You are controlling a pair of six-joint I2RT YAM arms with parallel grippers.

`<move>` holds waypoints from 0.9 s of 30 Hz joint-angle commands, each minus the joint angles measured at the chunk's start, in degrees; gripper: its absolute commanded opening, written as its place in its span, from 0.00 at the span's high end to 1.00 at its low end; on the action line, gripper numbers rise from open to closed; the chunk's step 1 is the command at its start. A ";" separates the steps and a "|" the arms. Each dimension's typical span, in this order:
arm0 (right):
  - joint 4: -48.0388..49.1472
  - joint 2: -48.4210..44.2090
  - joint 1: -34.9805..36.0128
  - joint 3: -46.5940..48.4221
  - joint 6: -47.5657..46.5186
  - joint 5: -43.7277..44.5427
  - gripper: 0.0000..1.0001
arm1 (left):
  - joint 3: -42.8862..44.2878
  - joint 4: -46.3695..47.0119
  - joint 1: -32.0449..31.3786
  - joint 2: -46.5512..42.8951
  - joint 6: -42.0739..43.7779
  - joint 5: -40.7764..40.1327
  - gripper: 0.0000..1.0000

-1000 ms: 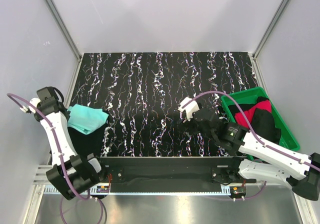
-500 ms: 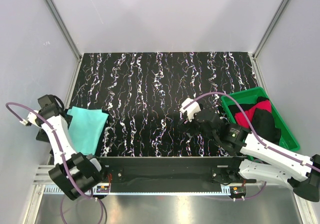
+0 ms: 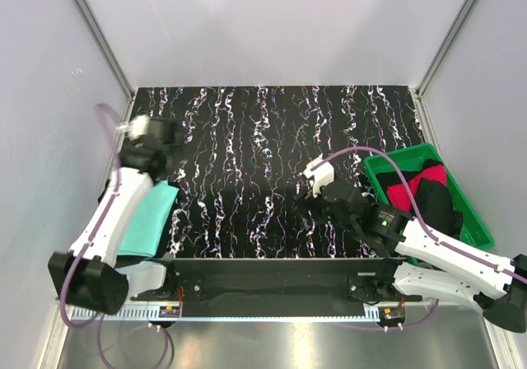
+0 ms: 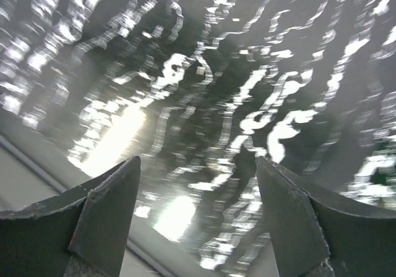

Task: Fold and stack the t-shirts
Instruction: Neatly place the folded tshirt to the corner, then reset both grippers

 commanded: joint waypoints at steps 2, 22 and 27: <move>7.73 -4.10 -0.24 -5.78 20.21 -2.69 0.15 | -4.40 13.55 -19.59 -0.08 -1.57 8.04 0.01; 14.96 -46.31 -0.15 -44.23 76.74 8.91 0.00 | -72.33 70.08 -26.93 -73.80 -28.96 30.31 0.01; 17.07 -43.31 -0.23 -45.01 79.58 7.16 0.00 | -76.32 88.35 -26.93 -69.53 -35.31 33.56 0.01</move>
